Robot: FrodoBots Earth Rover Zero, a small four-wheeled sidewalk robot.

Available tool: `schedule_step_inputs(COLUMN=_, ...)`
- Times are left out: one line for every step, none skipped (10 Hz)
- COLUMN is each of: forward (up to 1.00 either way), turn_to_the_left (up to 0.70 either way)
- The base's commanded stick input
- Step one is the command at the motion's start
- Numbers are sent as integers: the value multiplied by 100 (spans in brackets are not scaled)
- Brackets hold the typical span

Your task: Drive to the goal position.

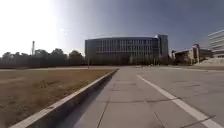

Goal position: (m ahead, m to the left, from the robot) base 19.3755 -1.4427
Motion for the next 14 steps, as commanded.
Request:
schedule_step_inputs(forward=5, turn_to_the_left=0)
schedule_step_inputs(forward=5, turn_to_the_left=0)
schedule_step_inputs(forward=5, turn_to_the_left=0)
schedule_step_inputs(forward=5, turn_to_the_left=0)
schedule_step_inputs(forward=4, turn_to_the_left=0)
schedule_step_inputs(forward=5, turn_to_the_left=0)
schedule_step_inputs(forward=5, turn_to_the_left=0)
schedule_step_inputs(forward=5, turn_to_the_left=0)
schedule_step_inputs(forward=5, turn_to_the_left=0)
schedule_step_inputs(forward=5, turn_to_the_left=0)
schedule_step_inputs(forward=4, turn_to_the_left=0)
schedule_step_inputs(forward=4, turn_to_the_left=0)
schedule_step_inputs(forward=4, turn_to_the_left=0)
schedule_step_inputs(forward=5, turn_to_the_left=0)
